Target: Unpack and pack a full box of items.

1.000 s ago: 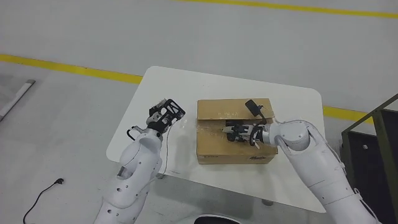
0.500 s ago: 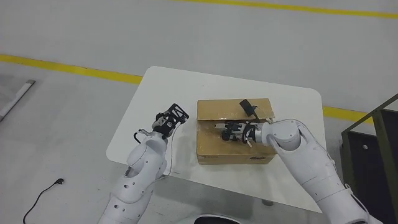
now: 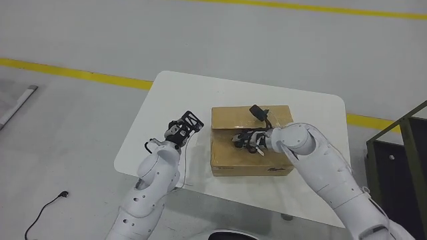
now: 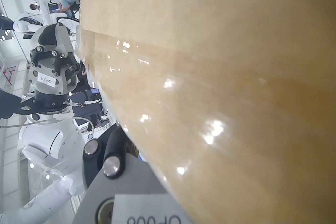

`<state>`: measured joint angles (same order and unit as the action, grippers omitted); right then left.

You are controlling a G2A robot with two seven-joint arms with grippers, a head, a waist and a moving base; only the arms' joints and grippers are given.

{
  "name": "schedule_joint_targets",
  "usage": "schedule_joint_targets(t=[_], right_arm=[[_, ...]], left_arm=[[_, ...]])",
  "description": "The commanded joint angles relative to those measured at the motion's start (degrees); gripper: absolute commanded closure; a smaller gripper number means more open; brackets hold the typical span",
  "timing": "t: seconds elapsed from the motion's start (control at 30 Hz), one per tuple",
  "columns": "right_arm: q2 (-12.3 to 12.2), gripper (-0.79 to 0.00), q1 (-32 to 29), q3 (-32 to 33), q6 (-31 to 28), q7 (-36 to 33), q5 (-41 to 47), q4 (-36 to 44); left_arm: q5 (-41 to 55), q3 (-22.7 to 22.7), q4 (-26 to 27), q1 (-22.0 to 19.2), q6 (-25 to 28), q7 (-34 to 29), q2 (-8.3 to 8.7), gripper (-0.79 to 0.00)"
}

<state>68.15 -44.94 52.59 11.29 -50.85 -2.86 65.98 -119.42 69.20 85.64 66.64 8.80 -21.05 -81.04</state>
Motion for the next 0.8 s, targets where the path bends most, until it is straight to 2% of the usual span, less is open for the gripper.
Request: schedule_joint_targets(t=[0.0,0.13,0.17,0.2,0.27,0.47,0.67,0.77], right_arm=[[0.2,0.000,0.3,-0.5,0.1,0.7,-0.4,-0.2],[0.7,0.000,0.5,-1.0,-0.8,2.1,0.1,-0.6],[0.8,0.000,0.4,-0.9,-1.3,2.3,0.5,-0.7],[0.8,0.000,0.4,-0.5,-1.8,2.5,1.3,-0.6],[0.8,0.000,0.0,0.5,-3.3,2.7,2.9,-0.4],[-0.1,0.000,-0.9,4.7,-6.8,1.4,5.7,2.0],[-0.8,0.000,-1.9,6.9,-7.2,-0.3,6.1,3.9],[-1.0,0.000,-2.4,7.6,-7.1,-0.4,6.3,4.5]], left_arm=[[0.1,0.3,0.3,0.2,-0.1,0.1,0.05,0.000],[0.3,0.8,1.3,0.7,0.2,-0.1,0.16,0.000],[0.4,0.9,1.6,0.8,0.3,0.0,0.18,-0.058],[0.6,1.0,2.0,1.0,0.6,0.1,0.22,-0.182],[0.8,1.3,3.0,1.4,1.4,0.0,0.32,-0.785],[3.7,2.6,8.3,3.1,6.3,1.2,0.74,-0.785],[10.5,2.7,14.5,4.9,14.6,2.4,1.05,-0.785],[13.3,1.9,15.9,5.1,17.4,2.5,1.07,-0.785]])
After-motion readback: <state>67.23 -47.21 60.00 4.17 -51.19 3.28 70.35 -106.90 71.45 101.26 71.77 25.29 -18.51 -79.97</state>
